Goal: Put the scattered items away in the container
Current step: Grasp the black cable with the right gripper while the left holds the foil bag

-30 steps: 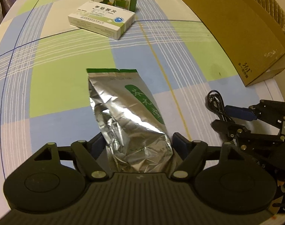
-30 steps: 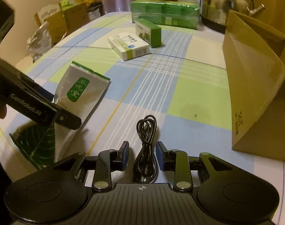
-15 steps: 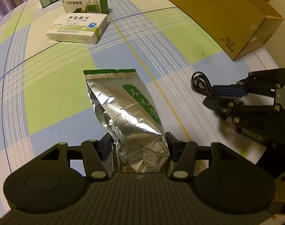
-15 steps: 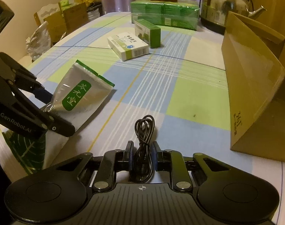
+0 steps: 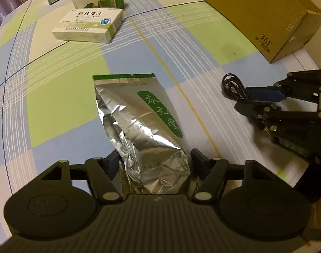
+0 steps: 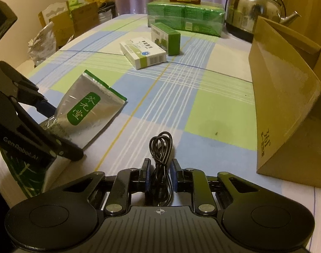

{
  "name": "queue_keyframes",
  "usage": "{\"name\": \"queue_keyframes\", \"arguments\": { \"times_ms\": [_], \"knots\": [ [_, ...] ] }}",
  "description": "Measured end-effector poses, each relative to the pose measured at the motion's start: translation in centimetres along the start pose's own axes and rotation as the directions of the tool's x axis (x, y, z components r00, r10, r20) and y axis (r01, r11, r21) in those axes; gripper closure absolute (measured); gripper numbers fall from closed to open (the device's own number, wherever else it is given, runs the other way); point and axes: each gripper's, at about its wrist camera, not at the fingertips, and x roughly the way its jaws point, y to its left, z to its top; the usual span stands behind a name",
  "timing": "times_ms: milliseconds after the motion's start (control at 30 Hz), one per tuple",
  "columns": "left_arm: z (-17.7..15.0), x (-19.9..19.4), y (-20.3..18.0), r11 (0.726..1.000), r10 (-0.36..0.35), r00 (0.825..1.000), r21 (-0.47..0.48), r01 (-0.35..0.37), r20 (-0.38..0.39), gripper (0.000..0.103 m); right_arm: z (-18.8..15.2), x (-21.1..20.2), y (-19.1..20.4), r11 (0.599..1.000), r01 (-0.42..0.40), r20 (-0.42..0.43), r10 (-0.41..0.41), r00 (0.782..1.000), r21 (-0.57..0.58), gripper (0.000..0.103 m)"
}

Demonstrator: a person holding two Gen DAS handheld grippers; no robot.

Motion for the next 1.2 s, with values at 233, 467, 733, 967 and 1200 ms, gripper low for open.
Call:
{"name": "queue_keyframes", "arguments": {
  "times_ms": [233, 467, 733, 967, 1200],
  "knots": [
    [-0.2, -1.0, 0.1, 1.0, -0.006, 0.999, -0.024, 0.007, 0.031, 0.054, -0.4, -0.9, -0.6, 0.999, -0.011, 0.016, 0.01, 1.0, 0.041, 0.091],
    [-0.9, -2.2, -0.4, 0.999, -0.024, 0.998, -0.026, 0.025, 0.05, 0.055, -1.0, -2.8, -1.1, 0.992, -0.029, 0.045, 0.024, 0.999, 0.124, 0.091],
    [-0.9, -3.9, -1.5, 1.0, -0.024, 0.997, -0.009, 0.025, 0.067, 0.055, -1.8, -5.2, -1.3, 0.982, -0.037, 0.076, 0.024, 0.997, 0.187, 0.091],
    [-0.7, -5.6, -3.5, 0.999, -0.029, 0.996, 0.02, 0.027, 0.09, 0.055, -2.7, -7.3, -1.8, 0.976, -0.009, 0.096, -0.012, 0.995, 0.217, 0.091],
    [-0.7, -7.0, -6.5, 0.998, -0.046, 0.992, 0.048, 0.041, 0.117, 0.055, -3.8, -9.8, -2.7, 0.97, 0.025, 0.115, -0.055, 0.992, 0.244, 0.091]
  ]
}}
